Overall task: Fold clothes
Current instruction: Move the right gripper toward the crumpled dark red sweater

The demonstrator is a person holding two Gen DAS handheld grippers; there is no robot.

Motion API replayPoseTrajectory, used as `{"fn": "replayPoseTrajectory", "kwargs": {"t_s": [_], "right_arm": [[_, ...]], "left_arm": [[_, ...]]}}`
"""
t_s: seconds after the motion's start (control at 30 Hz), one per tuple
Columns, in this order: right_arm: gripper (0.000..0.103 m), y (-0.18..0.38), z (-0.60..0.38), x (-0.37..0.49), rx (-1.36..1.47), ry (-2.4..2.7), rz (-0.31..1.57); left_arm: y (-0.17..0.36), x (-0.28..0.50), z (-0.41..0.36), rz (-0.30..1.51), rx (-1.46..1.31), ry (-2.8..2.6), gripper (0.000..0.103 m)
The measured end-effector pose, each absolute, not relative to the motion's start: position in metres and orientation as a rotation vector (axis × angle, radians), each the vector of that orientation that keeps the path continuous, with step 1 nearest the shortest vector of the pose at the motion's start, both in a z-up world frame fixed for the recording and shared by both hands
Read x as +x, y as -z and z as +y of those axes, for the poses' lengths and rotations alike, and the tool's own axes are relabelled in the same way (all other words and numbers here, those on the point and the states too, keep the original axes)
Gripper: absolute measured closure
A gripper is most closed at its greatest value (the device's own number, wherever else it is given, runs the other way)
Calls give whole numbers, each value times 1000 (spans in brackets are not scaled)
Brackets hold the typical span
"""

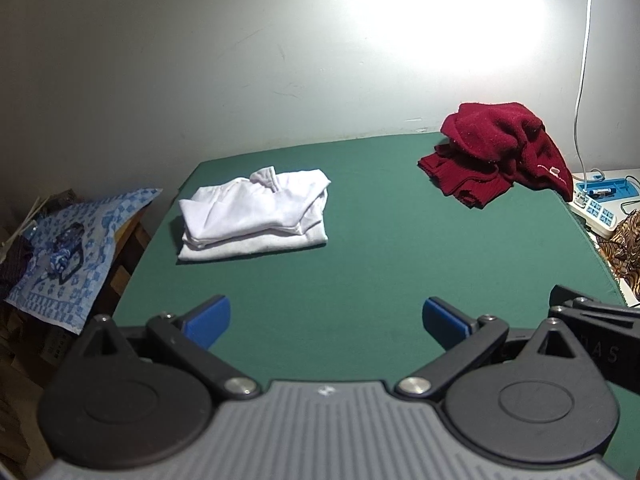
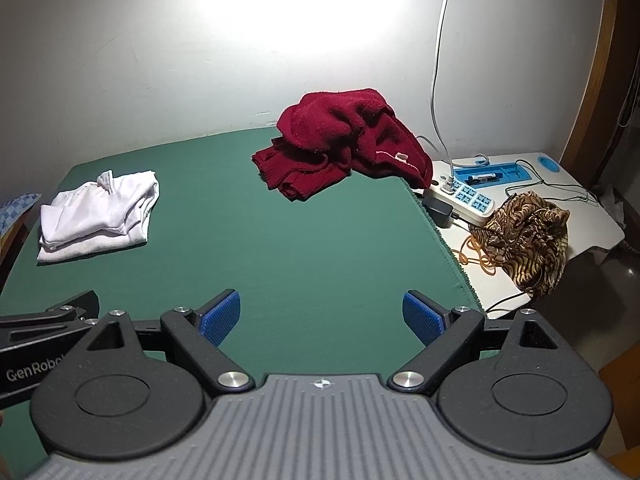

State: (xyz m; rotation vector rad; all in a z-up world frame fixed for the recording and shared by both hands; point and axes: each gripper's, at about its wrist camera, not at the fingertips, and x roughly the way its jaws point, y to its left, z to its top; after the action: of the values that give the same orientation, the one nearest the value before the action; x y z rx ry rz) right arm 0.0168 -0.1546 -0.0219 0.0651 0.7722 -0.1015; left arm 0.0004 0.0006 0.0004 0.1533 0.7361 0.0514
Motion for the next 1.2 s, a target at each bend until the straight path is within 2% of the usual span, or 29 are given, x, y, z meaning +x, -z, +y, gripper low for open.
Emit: {"fn": "replayPoseTrajectory", "kwargs": {"t_s": [0.3, 0.63, 0.83, 0.97, 1.2], "right_arm": [[12, 35, -152, 7, 92, 111, 757], [12, 41, -159, 39, 1, 152, 749], [14, 33, -192, 99, -20, 98, 758], [20, 27, -228, 158, 41, 107, 750], [19, 49, -257, 264, 71, 163, 722]], "left_arm": [[-1, 6, 10, 748, 181, -38, 0], [13, 49, -2, 808, 198, -2, 0], [16, 84, -27, 849, 243, 13, 1], [20, 102, -40, 868, 233, 2, 1], [6, 121, -51, 851, 214, -60, 1]]}}
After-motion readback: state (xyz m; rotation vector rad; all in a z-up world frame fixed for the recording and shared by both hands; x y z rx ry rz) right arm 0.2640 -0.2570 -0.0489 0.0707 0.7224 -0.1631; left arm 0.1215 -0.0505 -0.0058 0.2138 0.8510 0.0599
